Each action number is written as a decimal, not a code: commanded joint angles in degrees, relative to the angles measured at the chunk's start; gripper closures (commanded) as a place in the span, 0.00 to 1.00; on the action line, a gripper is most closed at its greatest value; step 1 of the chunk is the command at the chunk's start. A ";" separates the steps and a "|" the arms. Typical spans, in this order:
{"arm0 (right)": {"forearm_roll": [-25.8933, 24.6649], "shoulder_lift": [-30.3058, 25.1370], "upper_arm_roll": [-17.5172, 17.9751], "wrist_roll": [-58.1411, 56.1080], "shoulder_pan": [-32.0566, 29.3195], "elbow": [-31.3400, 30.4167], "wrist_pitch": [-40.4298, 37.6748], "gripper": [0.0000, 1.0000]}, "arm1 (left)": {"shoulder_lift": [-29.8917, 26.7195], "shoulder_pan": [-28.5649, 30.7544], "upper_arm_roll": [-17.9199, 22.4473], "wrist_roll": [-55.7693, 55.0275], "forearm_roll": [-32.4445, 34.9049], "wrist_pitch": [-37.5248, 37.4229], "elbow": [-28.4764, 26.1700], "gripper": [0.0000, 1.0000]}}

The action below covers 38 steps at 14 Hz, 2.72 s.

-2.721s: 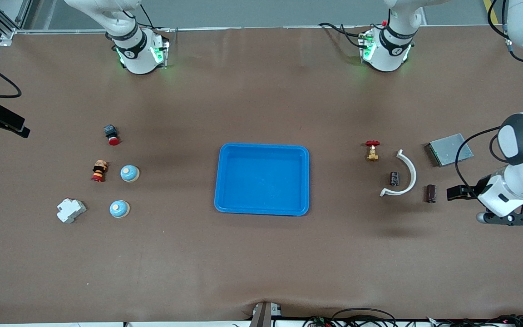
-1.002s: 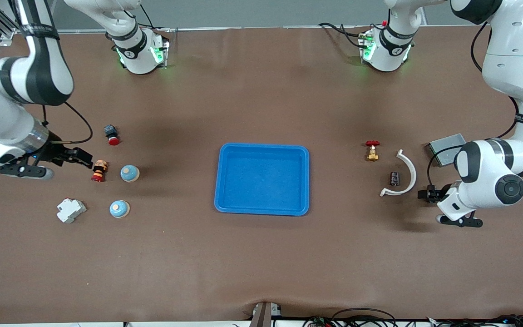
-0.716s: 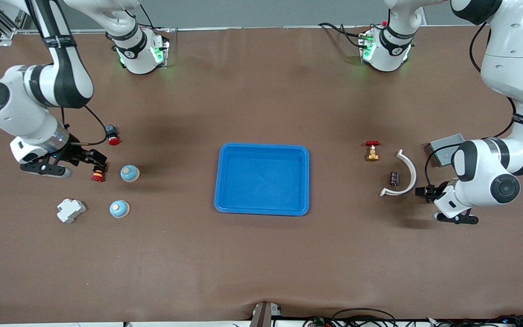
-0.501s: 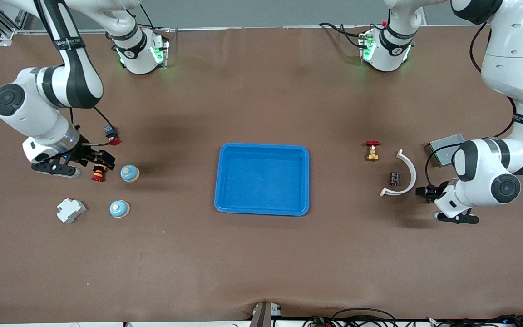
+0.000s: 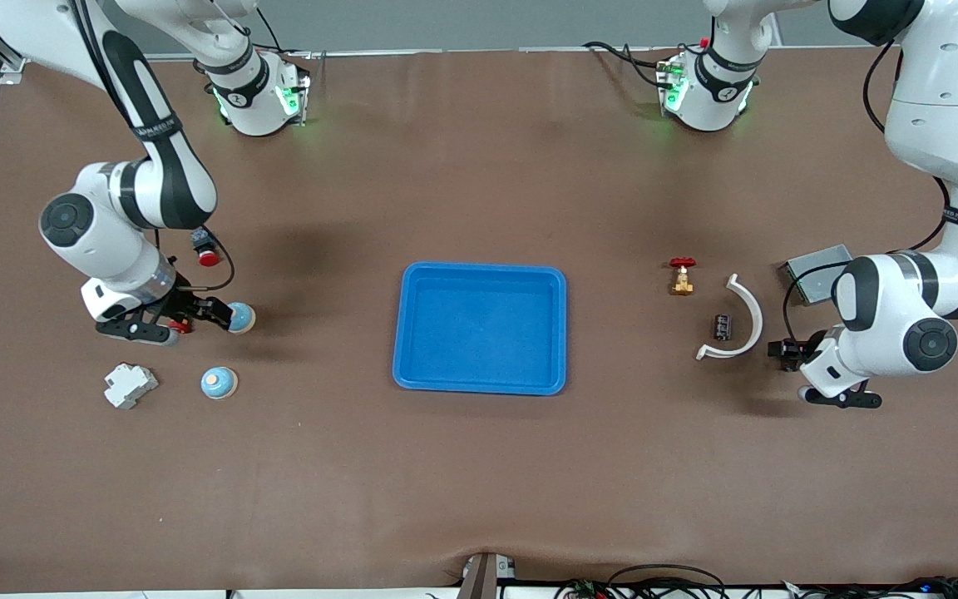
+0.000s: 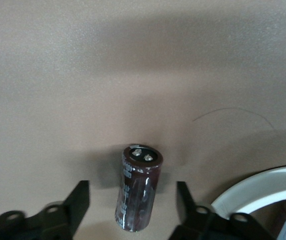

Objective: Place electrolytic capacitor and blue bell in tray
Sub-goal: 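Grasp the capacitor with the left gripper while the right gripper grasps a bell, then carry the capacitor and bell over the blue tray with both grippers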

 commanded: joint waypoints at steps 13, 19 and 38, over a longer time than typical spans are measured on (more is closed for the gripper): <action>-0.68 5.55 -0.41 0.20 0.95 -3.25 5.42 0.00 | -3.91 0.33 -0.33 -4.36 0.64 -4.91 2.16 1.00; -0.68 6.78 -0.41 0.38 0.95 -4.14 7.53 0.00 | -5.84 -0.55 -4.62 -22.86 -1.12 -19.08 14.21 1.00; -0.16 5.99 -0.14 35.41 19.92 10.44 -8.03 1.00 | -6.03 -20.57 -18.08 -84.68 -2.44 -18.65 15.54 1.00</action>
